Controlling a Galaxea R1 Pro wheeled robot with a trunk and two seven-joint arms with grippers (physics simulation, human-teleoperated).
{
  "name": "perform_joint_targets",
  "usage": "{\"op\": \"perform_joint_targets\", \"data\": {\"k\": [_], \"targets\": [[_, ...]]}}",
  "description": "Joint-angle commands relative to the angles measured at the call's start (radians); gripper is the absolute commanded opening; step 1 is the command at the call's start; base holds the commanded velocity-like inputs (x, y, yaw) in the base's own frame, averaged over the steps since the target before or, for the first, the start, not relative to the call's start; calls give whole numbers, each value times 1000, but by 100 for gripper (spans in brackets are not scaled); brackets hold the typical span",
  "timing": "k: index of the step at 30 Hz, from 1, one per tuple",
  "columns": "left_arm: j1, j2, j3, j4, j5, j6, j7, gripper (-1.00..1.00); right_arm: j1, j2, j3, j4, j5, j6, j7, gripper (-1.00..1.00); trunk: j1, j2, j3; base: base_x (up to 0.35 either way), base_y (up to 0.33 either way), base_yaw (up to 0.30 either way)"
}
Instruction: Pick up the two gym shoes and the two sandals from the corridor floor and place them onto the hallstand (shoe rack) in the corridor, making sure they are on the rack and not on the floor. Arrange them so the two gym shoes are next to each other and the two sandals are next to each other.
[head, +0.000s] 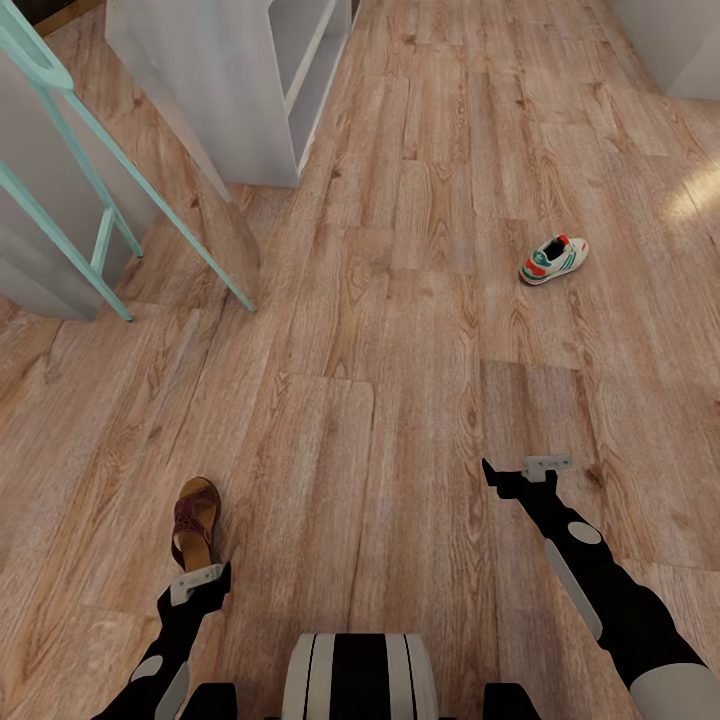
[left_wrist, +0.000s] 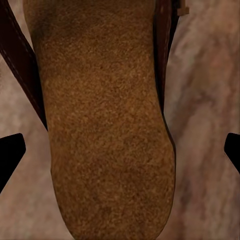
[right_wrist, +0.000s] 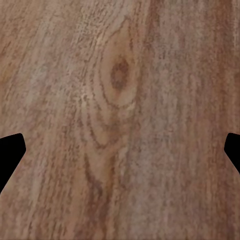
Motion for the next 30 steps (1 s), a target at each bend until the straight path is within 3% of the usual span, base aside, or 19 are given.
{"op": "perform_joint_targets", "data": {"k": [1, 19, 24, 30], "targets": [[-1, -1, 9, 1, -4, -3, -9, 100, 0, -1, 1, -1, -8, 4, 1, 100, 0, 0, 0, 0, 0, 0], [1, -1, 11, 0, 5, -3, -10, 100, 0, -1, 1, -1, -9, 4, 1, 100, 0, 0, -1, 0, 0, 0], [1, -1, 11, 0, 5, -3, -10, 100, 0, -2, 1, -1, -9, 4, 1, 100, 2, -1, -23, 0, 0, 14], [2, -1, 12, 0, 5, -3, -10, 100, 0, -2, 1, -1, -8, 5, 1, 100, 2, -1, -27, 0, 0, 27]]}}
